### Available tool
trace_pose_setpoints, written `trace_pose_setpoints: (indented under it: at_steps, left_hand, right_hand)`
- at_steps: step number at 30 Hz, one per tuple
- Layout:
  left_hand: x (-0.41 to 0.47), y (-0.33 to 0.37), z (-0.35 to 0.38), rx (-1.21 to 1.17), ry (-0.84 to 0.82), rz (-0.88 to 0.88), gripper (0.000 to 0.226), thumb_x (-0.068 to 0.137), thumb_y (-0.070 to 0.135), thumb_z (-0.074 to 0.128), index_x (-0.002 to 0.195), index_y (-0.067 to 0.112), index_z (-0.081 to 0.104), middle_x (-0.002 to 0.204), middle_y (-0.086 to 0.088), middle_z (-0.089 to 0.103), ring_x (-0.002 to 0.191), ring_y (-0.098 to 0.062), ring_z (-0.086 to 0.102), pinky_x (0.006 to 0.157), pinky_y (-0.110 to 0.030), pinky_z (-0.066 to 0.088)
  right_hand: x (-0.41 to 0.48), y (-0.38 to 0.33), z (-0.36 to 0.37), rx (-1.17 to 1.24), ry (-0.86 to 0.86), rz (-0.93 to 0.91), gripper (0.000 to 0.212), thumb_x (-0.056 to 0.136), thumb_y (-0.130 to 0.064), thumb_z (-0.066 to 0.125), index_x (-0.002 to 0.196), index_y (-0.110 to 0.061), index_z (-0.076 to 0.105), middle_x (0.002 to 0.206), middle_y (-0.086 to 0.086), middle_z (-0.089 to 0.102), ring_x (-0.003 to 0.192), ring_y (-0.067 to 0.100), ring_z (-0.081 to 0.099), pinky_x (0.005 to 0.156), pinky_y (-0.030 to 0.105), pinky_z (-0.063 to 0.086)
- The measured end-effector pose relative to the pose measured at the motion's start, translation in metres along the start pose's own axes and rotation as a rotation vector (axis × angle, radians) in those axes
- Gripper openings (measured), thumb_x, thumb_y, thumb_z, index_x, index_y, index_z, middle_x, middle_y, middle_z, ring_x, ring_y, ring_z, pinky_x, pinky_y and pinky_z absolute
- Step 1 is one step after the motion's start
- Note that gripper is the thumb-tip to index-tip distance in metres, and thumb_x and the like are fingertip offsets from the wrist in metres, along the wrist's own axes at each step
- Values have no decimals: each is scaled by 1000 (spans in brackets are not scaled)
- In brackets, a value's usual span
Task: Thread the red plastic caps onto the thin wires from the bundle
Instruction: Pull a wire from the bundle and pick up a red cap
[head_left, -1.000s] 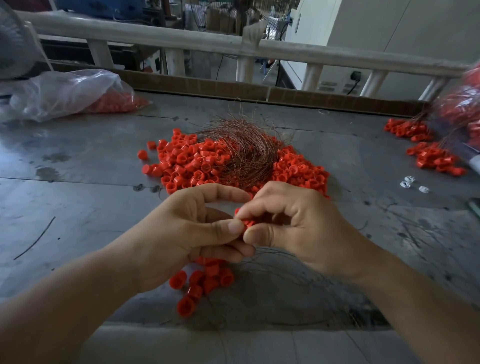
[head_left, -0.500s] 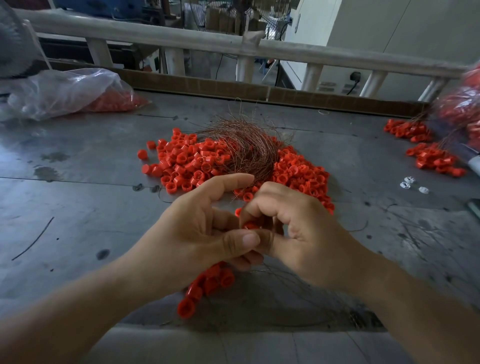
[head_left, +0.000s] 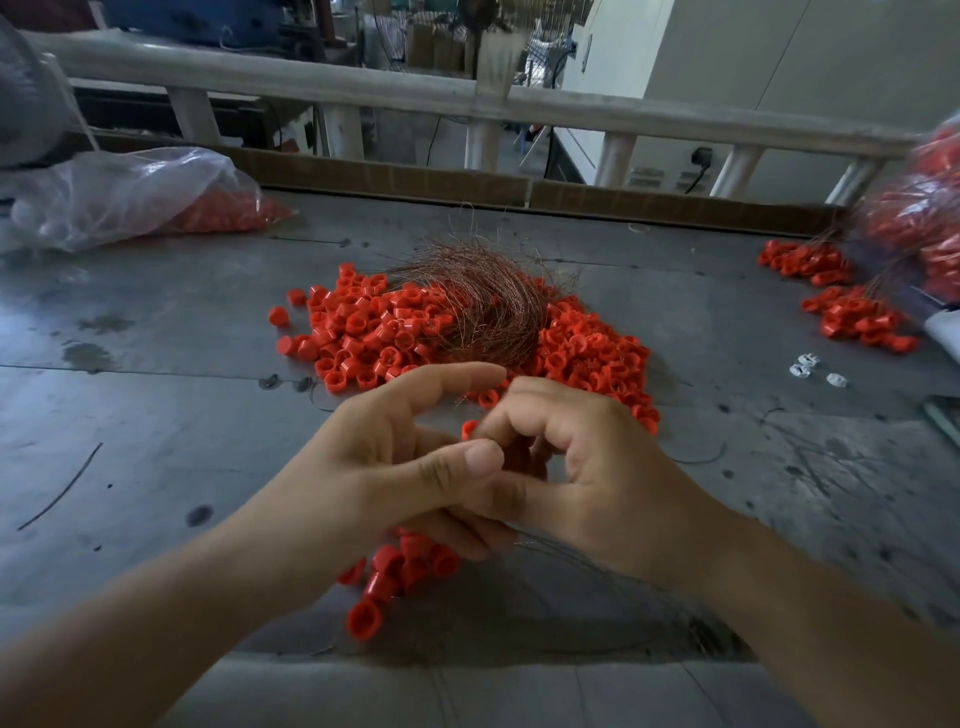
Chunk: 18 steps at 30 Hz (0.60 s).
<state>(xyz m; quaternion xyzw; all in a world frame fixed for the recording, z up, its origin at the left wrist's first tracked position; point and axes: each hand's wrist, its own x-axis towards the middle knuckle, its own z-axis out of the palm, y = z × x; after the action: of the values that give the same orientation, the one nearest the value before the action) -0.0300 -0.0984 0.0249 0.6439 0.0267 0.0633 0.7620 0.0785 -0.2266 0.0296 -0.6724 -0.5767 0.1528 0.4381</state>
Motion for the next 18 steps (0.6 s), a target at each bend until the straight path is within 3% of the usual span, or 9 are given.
trace_pose_setpoints:
  at_steps: [5,8,10,13,15,18]
  left_hand:
    - [1,2,-7,-10,3,31,58,51,41,85,104,29,67,70,-15,69,58,-25,67,49,-24,51]
    - [2,6,-14,-59,56,94,59,50,37,86,104,23,68,76,-15,70,60,-23,67,48,-24,51]
    - [4,9,-19,-127,69,128,59,49,31,87,104,18,69,78,-16,70,62,-22,67,49,-24,51]
    - [6,10,-24,-144,75,156,56,45,15,83,99,16,71,78,-16,70,60,-22,67,48,-24,52]
    - [6,10,-24,-111,106,141,49,46,4,69,93,17,73,75,-15,70,53,-21,65,44,-23,50]
    - [5,12,-23,-14,205,132,30,56,7,68,82,20,74,79,-12,72,38,-16,56,36,-19,43]
  right_hand:
    - [2,6,-7,99,-45,117,32,62,-44,72,91,-36,59,84,-9,63,77,2,60,70,17,50]
    - [4,10,-11,150,-75,186,27,67,-48,65,88,-31,65,83,-9,67,76,8,63,70,21,52]
    - [5,11,-12,106,-35,168,16,70,-41,58,80,-31,66,73,-16,65,67,0,58,62,14,47]
    - [6,11,-17,61,41,173,4,74,-30,62,73,-31,65,66,-19,63,58,0,53,56,15,45]
    - [6,11,-22,-37,75,174,13,76,-19,68,71,-31,65,67,-18,62,63,0,55,59,11,43]
    - [4,9,-24,-162,75,157,20,76,-16,70,70,-34,63,71,-14,60,72,-1,57,67,8,43]
